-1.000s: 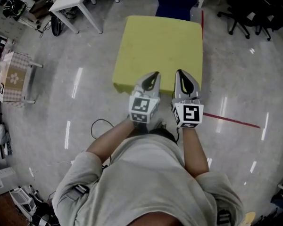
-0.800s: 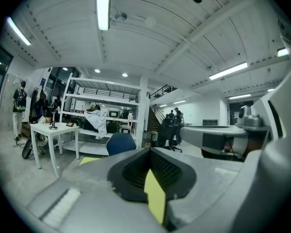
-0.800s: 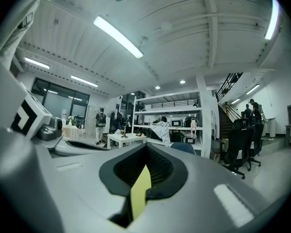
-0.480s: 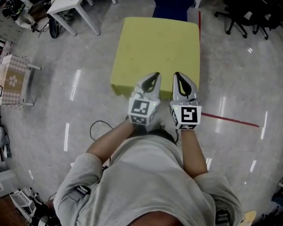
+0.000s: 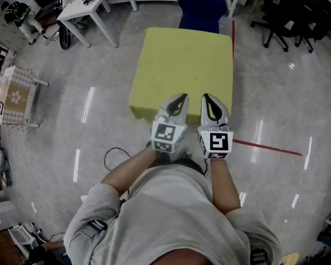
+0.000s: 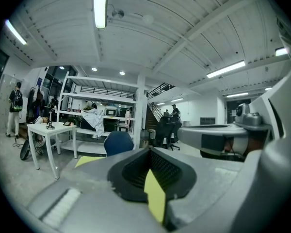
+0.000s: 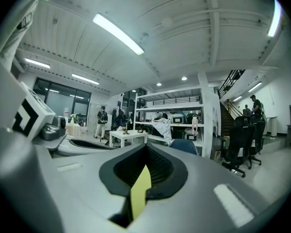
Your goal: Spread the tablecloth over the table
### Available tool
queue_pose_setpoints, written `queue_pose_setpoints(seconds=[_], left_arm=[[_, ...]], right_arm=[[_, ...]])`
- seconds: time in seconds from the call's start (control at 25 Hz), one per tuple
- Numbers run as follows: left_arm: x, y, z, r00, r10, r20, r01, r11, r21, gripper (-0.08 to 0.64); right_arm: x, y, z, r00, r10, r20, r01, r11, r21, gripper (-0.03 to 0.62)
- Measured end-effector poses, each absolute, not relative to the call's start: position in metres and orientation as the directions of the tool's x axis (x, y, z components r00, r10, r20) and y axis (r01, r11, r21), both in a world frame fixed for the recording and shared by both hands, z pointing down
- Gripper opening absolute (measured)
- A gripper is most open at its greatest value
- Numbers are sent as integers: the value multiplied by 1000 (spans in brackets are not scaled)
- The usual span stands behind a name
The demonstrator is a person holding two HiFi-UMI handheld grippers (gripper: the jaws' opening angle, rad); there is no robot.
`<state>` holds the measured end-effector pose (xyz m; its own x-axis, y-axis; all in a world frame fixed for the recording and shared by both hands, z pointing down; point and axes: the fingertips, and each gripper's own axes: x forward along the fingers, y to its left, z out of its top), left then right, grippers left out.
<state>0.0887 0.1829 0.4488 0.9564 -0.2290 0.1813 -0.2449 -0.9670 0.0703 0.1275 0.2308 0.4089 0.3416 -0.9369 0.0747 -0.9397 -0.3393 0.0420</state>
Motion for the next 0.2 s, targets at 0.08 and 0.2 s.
queue_pose_setpoints(seconds=[0.08,0.2], left_arm=[[89,185,451,956,-225,188,-241,-968,66,20],[88,186,455,954,-225,199,-243,-968,68,20]], right_arm=[[127,233,411,339,-938,75,-941,-337,41,6],[127,234,414,333,-940,75,-943,-331,41,6]])
